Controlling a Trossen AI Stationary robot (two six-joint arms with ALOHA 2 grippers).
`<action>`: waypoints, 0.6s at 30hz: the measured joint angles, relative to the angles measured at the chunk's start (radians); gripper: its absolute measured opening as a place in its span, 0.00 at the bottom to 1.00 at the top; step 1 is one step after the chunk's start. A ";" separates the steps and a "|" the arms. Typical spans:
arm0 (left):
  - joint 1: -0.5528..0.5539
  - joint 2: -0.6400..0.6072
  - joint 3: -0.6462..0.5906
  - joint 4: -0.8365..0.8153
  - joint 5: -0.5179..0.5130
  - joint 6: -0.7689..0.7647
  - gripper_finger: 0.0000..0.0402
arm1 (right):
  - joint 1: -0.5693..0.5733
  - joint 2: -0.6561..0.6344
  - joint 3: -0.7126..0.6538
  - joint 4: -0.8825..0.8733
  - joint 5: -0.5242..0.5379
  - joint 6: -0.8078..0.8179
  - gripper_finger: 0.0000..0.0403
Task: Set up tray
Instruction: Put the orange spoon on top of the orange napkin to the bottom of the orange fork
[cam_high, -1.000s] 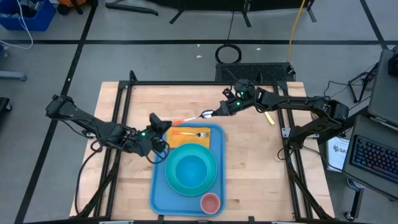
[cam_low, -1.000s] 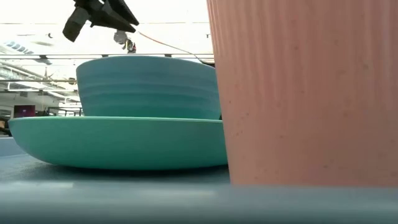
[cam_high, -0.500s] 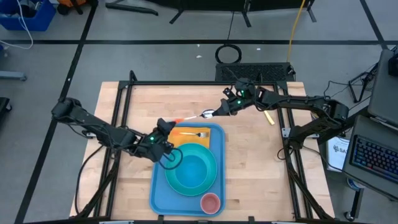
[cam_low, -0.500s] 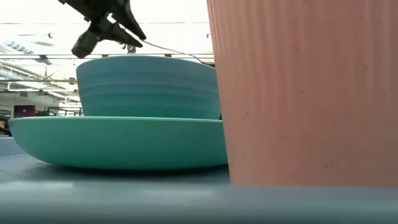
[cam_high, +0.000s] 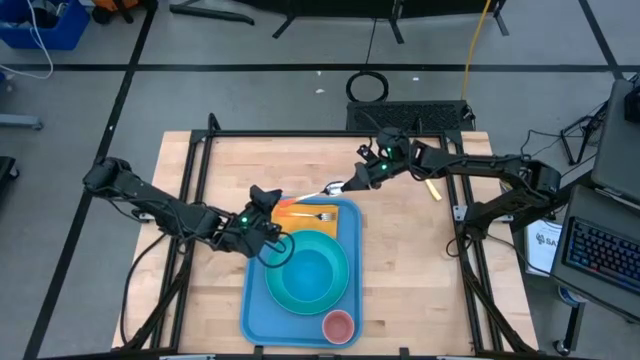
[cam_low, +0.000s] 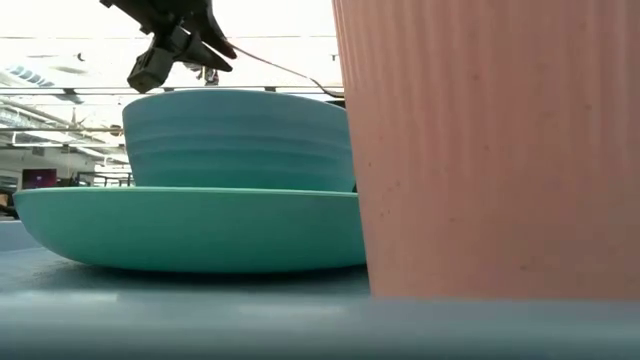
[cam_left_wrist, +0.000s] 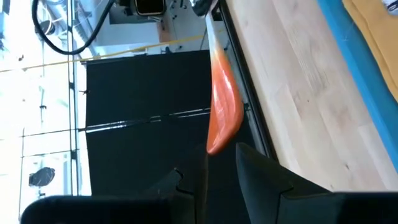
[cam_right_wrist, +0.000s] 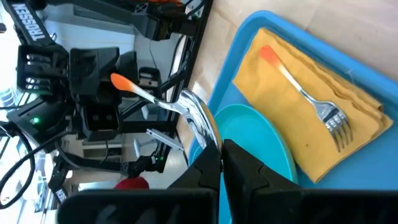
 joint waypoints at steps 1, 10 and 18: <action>0.000 0.000 0.000 0.000 0.002 -0.003 0.22 | 0.002 0.000 0.000 0.000 -0.001 0.000 0.00; 0.017 0.000 0.000 0.001 -0.003 -0.032 0.22 | 0.019 0.000 0.000 0.000 -0.027 0.012 0.00; 0.027 0.000 0.000 -0.001 -0.003 -0.072 0.02 | 0.036 0.000 0.000 -0.001 -0.048 0.017 0.00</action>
